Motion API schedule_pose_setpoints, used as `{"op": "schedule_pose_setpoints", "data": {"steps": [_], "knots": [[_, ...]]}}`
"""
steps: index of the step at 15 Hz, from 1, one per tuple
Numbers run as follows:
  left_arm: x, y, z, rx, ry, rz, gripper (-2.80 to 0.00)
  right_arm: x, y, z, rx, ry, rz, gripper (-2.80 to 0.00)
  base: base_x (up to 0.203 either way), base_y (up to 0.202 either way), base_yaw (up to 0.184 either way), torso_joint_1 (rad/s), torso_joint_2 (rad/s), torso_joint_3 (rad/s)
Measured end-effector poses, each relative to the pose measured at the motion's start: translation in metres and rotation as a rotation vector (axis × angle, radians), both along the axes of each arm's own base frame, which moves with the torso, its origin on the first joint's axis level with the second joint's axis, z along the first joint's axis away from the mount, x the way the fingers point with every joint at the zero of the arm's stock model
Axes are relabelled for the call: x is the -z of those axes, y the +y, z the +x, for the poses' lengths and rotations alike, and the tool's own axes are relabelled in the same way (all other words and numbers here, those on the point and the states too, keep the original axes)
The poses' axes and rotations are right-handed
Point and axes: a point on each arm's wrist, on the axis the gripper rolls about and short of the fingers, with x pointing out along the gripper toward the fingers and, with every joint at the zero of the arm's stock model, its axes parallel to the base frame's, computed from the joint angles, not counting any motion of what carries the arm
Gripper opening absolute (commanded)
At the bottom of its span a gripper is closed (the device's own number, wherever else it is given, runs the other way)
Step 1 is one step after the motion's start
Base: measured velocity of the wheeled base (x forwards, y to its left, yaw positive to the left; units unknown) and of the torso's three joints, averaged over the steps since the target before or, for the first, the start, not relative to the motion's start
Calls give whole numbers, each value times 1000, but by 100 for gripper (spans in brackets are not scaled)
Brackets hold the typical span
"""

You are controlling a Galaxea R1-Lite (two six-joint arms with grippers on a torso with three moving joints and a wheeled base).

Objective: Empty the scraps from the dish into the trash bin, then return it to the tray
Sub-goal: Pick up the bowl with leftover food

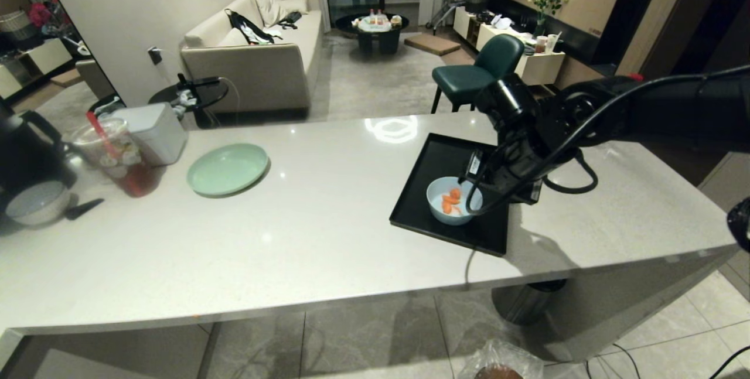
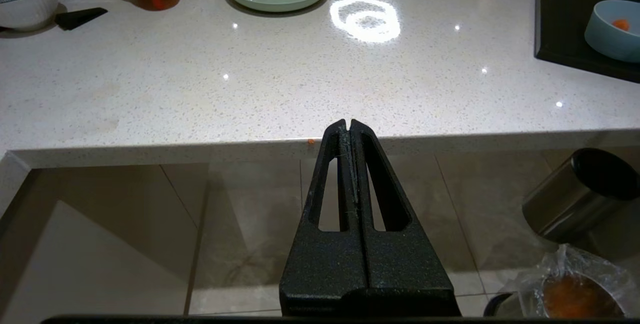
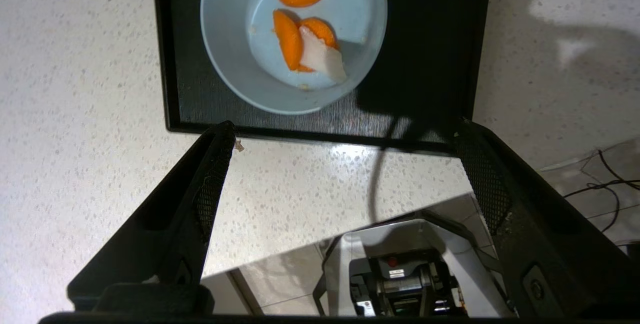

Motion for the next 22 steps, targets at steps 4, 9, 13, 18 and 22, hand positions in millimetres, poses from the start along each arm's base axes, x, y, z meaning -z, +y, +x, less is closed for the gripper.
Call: {"op": "schedule_pose_setpoints", "data": {"steps": [4, 9, 13, 18, 22], "knots": [[0, 0, 0, 0, 0, 0, -280, 23, -1, 19, 76, 34, 26, 0, 0, 0, 0, 0, 0, 0], [0, 0, 0, 1, 0, 0, -280, 42, -6, 42, 150, 7, 83, 0, 0, 0, 0, 0, 0, 0], [0, 0, 0, 0, 0, 0, -280, 57, -5, 52, 197, 15, 117, 0, 0, 0, 0, 0, 0, 0], [0, 0, 0, 0, 0, 0, -280, 70, -6, 62, 244, 27, 143, 0, 0, 0, 0, 0, 0, 0], [0, 0, 0, 0, 0, 0, -280, 82, -11, 69, 277, 46, 146, 0, 0, 0, 0, 0, 0, 0]]}}
